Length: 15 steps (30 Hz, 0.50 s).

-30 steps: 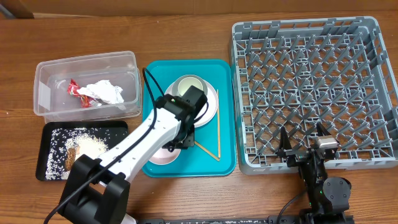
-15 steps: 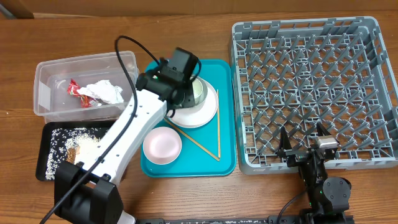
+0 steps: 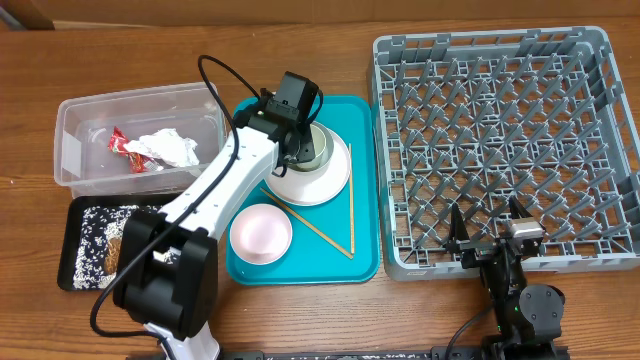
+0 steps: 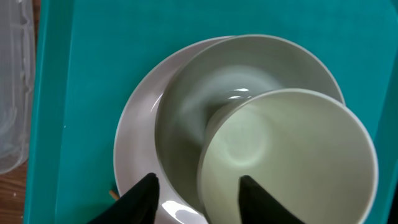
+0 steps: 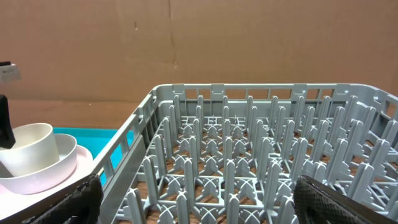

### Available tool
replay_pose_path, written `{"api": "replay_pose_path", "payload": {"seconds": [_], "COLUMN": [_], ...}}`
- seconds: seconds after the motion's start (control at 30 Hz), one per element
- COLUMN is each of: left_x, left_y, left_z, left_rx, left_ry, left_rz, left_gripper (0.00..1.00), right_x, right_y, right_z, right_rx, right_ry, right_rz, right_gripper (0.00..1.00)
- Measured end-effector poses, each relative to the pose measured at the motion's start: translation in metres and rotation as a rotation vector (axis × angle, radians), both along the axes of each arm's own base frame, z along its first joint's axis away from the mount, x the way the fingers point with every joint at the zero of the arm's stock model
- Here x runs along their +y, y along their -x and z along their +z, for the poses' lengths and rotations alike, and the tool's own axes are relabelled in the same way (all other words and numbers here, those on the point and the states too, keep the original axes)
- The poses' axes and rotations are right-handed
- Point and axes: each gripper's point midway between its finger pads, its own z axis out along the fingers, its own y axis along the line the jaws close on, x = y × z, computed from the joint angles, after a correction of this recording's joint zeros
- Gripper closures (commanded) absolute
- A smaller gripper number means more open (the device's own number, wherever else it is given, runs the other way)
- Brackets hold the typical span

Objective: Sort waste into correct bins and load items into the dishwasher
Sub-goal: 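Grasp the cream cup on the white plate with the left gripper and lift, then hold the cup sideways and reach right gripper to grasp it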

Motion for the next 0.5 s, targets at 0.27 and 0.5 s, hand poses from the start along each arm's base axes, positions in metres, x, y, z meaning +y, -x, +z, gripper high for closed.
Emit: {"api": "replay_pose_path", "payload": {"seconds": [0.27,0.5], "left_x": [-0.0017,-0.0039], "left_y": [-0.0007,-0.0021], "left_z": [-0.002,-0.0019], "left_rx": [0.003,-0.002], "left_ry": [0.006,0.017], "left_rz": [-0.003,-0.006], "left_gripper": [0.71,0.96], "right_x": [-0.0001,-0.0001], "right_y": [0.0,0.0], "right_z": [-0.0001,-0.0001], "right_rx": [0.0,0.0], "right_ry": [0.0,0.0], "right_rz": [0.0,0.0], "right_gripper": [0.0,0.0]}}
